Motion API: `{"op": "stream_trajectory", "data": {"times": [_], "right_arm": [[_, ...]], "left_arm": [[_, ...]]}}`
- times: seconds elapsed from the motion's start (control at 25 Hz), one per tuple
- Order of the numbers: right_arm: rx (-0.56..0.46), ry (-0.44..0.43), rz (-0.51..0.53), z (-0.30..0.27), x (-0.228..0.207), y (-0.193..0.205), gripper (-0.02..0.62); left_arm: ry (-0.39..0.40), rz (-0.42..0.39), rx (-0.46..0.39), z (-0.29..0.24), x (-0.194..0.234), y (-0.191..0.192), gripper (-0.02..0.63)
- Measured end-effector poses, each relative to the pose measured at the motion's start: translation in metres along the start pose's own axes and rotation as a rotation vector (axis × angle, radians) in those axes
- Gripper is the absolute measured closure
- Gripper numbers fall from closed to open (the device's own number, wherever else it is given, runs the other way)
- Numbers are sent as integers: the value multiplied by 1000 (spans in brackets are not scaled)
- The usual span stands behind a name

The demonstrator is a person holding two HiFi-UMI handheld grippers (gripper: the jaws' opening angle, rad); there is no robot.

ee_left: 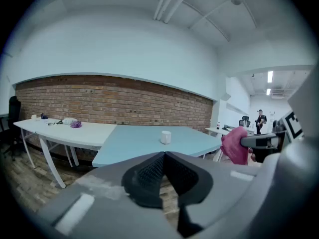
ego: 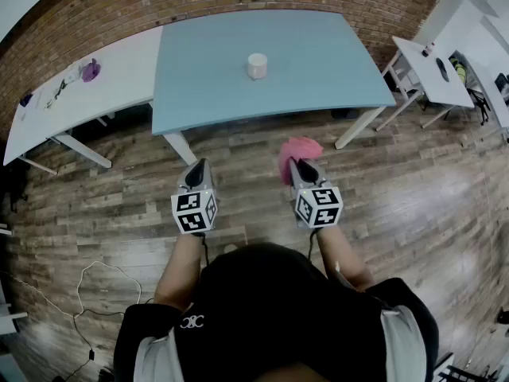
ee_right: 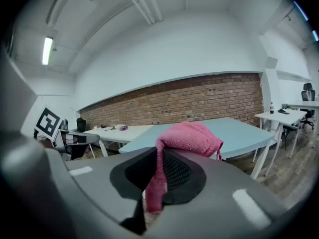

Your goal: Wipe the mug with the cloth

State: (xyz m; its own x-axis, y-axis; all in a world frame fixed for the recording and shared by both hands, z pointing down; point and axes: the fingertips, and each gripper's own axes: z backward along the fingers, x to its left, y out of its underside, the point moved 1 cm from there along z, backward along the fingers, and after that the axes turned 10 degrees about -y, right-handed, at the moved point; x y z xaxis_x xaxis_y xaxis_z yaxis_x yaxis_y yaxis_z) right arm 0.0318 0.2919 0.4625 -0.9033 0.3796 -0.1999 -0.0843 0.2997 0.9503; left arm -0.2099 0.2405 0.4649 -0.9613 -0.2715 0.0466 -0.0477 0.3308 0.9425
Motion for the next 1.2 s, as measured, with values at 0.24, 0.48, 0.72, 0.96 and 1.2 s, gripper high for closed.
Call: {"op": "stream_trajectory", "data": {"times": [0.24, 0.48, 0.72, 0.96, 1.2], "right_arm": [[-11, 13, -23, -9, 14, -1, 555], [-20, 69, -13, -23, 25, -2, 555], [-22, 112, -21, -39, 40, -2, 555], [-15, 137, -36, -43, 43, 1, 555], [-24, 148, -55, -52, 19, 3, 555]], "left_arm": [[22, -11, 14, -4, 10, 2, 598], [38, -20, 43, -16, 32, 8, 598], [74, -64, 43, -30, 48, 7, 598], [130, -88, 58, -44, 45, 8, 598], [172, -33, 84, -67, 38, 10, 598]]}}
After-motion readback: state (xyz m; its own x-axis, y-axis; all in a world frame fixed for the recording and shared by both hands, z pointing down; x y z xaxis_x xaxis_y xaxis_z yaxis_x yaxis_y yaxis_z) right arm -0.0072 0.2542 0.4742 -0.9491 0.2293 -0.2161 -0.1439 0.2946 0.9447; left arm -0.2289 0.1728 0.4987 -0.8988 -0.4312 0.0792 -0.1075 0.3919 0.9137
